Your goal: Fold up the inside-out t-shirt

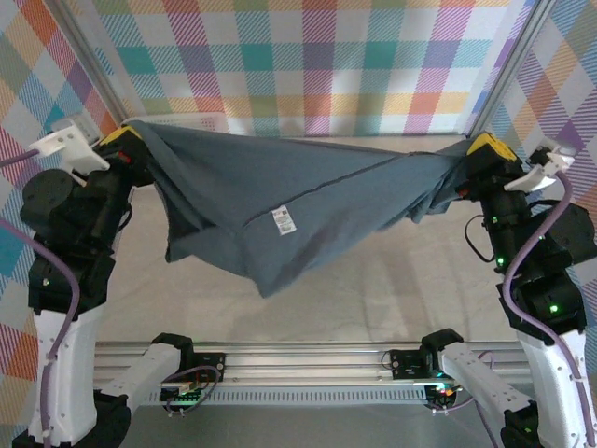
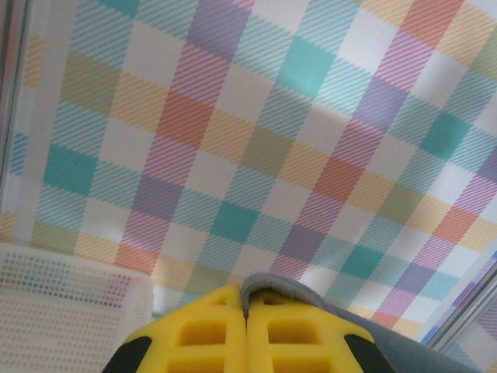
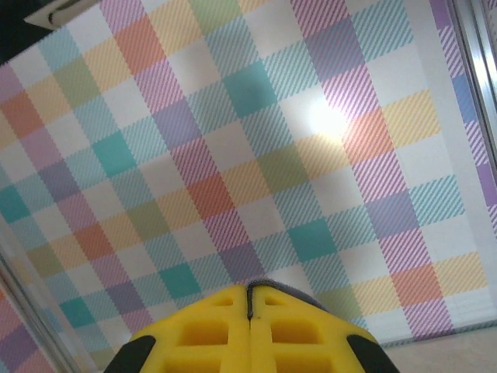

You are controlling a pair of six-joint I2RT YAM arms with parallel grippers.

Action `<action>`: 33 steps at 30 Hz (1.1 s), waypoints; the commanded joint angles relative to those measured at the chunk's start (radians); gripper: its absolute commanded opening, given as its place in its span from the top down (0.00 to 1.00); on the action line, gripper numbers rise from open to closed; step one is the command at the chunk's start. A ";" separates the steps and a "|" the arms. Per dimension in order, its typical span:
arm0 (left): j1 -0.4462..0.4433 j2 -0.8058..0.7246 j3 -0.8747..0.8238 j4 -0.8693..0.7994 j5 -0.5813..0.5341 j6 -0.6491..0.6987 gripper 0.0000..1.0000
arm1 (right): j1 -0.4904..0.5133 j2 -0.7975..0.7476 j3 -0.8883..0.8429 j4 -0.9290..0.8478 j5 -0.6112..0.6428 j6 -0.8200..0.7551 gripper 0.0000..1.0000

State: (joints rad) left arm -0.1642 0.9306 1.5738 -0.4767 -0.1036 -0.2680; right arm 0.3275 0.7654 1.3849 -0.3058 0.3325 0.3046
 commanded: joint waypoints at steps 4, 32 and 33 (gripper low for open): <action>0.014 0.062 -0.011 0.006 -0.005 0.021 1.00 | -0.001 0.083 0.069 -0.005 0.053 -0.056 1.00; -0.200 0.477 -0.234 -0.208 0.267 0.038 0.32 | 0.235 0.365 -0.294 -0.381 -0.157 0.363 0.42; -0.224 0.522 -0.238 -0.208 0.256 0.031 0.28 | 0.232 0.303 -0.372 -0.458 -0.098 0.420 0.41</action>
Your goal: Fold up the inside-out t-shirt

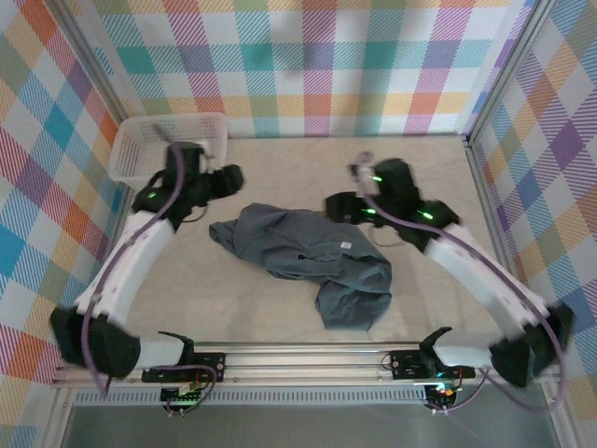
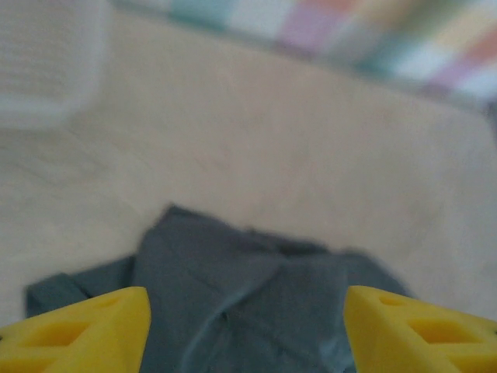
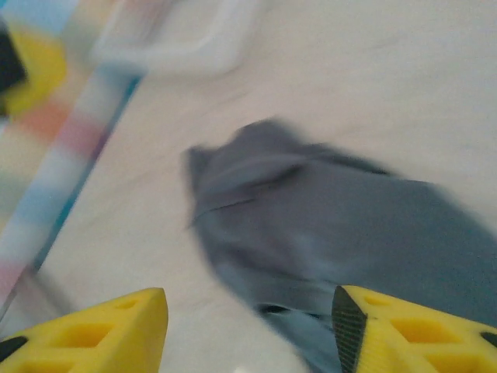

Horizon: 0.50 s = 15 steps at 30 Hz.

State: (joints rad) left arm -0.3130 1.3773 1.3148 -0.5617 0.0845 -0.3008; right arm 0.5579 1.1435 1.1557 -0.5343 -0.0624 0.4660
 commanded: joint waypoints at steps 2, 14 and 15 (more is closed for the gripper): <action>-0.103 0.145 -0.011 -0.087 0.067 0.032 0.23 | 0.000 -0.179 -0.276 -0.334 0.317 0.355 0.39; -0.113 0.256 -0.225 -0.023 0.157 -0.035 0.22 | -0.004 -0.070 -0.586 -0.158 0.047 0.427 0.42; -0.115 0.264 -0.227 -0.031 0.143 -0.033 0.22 | -0.004 -0.045 -0.581 -0.135 0.039 0.415 0.54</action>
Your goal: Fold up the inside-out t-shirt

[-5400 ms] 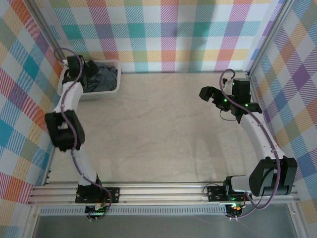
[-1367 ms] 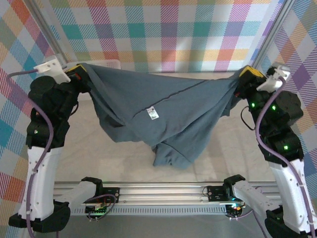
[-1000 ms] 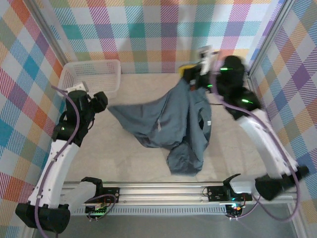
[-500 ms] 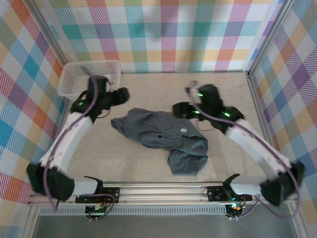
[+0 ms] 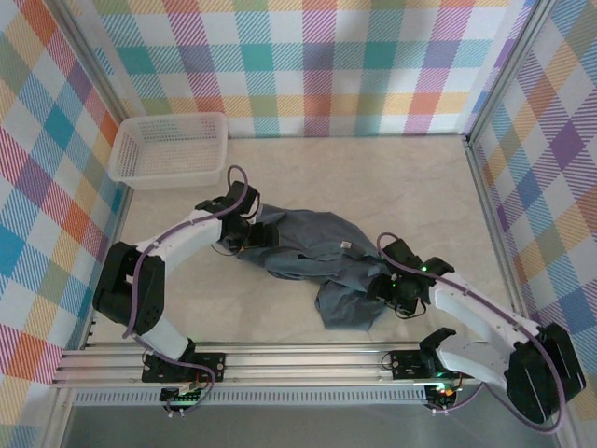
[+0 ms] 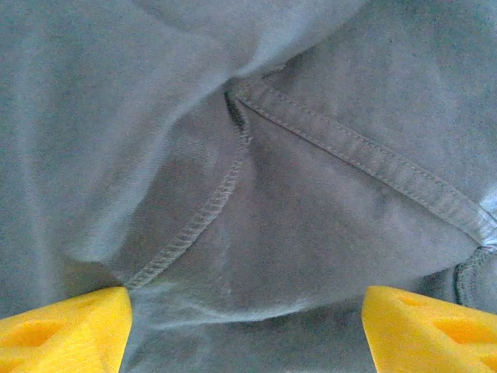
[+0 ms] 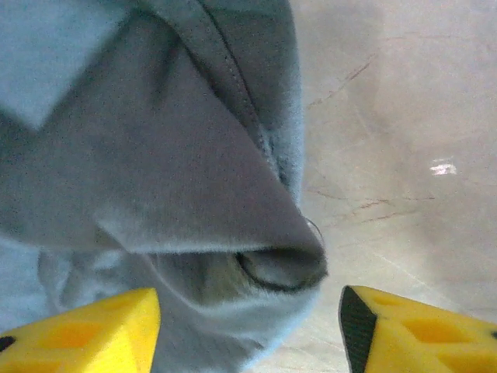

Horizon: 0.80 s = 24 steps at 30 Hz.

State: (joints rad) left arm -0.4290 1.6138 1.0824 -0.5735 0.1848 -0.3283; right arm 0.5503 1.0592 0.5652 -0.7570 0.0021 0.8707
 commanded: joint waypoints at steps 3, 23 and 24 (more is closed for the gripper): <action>0.003 0.031 -0.007 -0.002 -0.022 -0.004 0.28 | 0.005 0.076 0.023 0.099 -0.025 0.002 0.85; 0.101 -0.398 0.503 -0.140 -0.188 0.028 1.00 | 0.002 -0.098 0.836 -0.159 0.507 -0.571 1.00; 0.101 -0.426 0.560 -0.141 -0.205 0.042 1.00 | 0.002 -0.101 0.902 -0.145 0.518 -0.627 1.00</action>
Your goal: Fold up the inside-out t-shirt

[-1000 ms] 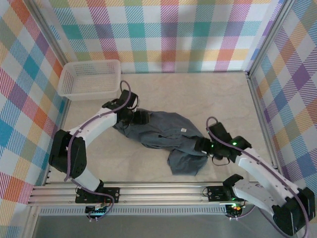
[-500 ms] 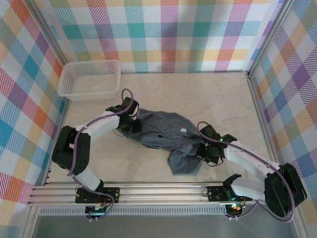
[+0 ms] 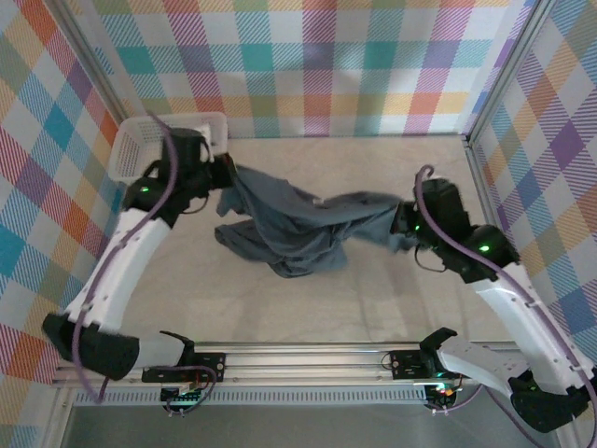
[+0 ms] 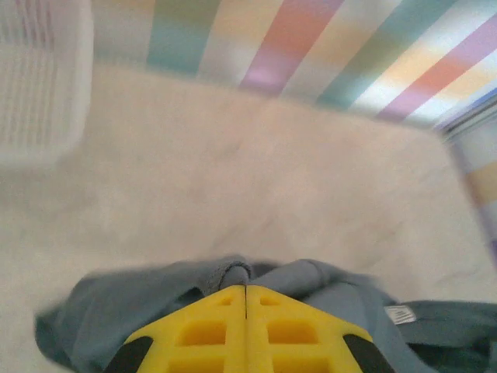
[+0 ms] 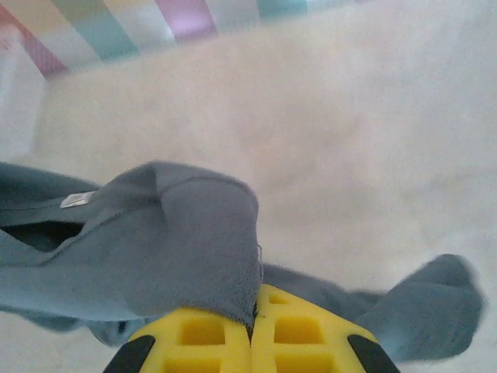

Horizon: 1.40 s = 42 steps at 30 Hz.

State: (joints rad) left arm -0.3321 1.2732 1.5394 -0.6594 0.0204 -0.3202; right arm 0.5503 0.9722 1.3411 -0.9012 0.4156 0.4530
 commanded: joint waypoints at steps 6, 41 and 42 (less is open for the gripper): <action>0.004 -0.194 0.343 0.036 0.004 0.074 1.00 | 0.002 -0.040 0.420 0.164 0.075 -0.408 1.00; 0.066 0.672 0.777 0.169 0.368 0.092 0.43 | -0.494 1.012 1.197 -0.189 -0.551 -0.201 0.28; 0.035 0.587 0.646 0.216 0.379 0.116 0.40 | -0.494 0.945 1.078 -0.195 -0.626 -0.180 0.28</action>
State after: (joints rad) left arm -0.2405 2.1078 2.3207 -0.5243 0.2764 -0.2497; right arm 0.0490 2.0956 2.5172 -0.9630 -0.0216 0.1833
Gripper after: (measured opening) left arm 0.587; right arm 0.720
